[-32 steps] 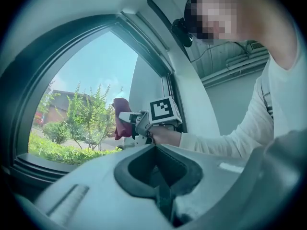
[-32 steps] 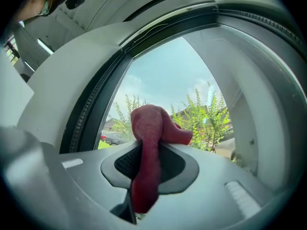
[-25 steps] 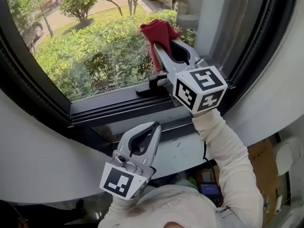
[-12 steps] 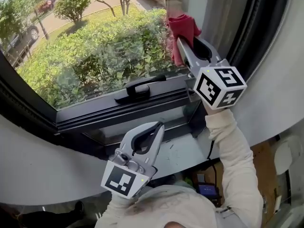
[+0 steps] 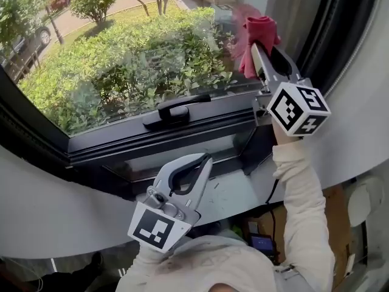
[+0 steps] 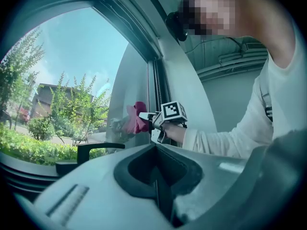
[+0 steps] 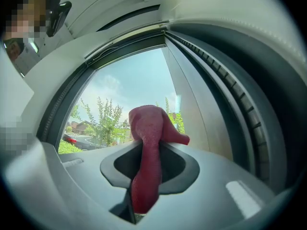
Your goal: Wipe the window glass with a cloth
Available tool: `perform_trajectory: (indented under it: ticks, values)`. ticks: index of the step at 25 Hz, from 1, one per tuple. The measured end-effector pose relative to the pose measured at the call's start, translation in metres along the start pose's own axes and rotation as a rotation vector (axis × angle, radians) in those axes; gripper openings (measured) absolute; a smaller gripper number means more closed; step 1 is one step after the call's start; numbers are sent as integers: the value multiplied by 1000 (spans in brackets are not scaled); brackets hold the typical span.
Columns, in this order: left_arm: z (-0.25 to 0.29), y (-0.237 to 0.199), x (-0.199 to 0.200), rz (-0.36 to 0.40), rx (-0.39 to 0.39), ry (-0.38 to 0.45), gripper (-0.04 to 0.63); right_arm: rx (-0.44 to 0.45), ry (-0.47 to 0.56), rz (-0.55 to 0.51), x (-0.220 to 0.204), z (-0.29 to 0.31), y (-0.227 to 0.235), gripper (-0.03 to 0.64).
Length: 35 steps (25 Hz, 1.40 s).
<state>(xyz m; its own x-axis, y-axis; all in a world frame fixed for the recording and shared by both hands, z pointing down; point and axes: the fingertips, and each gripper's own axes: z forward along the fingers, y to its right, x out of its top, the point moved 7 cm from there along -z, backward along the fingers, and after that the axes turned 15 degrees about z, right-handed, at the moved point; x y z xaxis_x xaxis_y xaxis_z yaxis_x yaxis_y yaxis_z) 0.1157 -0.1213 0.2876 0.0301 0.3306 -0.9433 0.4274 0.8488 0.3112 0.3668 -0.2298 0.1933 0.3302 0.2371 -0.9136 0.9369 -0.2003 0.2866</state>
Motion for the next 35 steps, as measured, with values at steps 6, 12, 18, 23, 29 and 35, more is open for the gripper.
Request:
perform_trajectory:
  ticks: [6,12,18,23,29,35]
  values:
    - [-9,-2,0,6,11,-4,0,-73,18,5,-2,-9,20,109]
    - [-21,-5,-2,3,17,-8,0,-138,11,5,-30,-20,31,104]
    - [-34,-9,0,6,28,-6,0,-159,-22,8,-47,-21,22,97]
    - [-47,-12,0,8,37,-3,0,-95,-57,-24,-57,-7,-18,97]
    - [-71,-24,0,0,70,2,0,-79,-57,5,-62,3,-51,95]
    - [-93,-35,-1,-1,92,20,0,1,-103,-11,-62,19,-99,97]
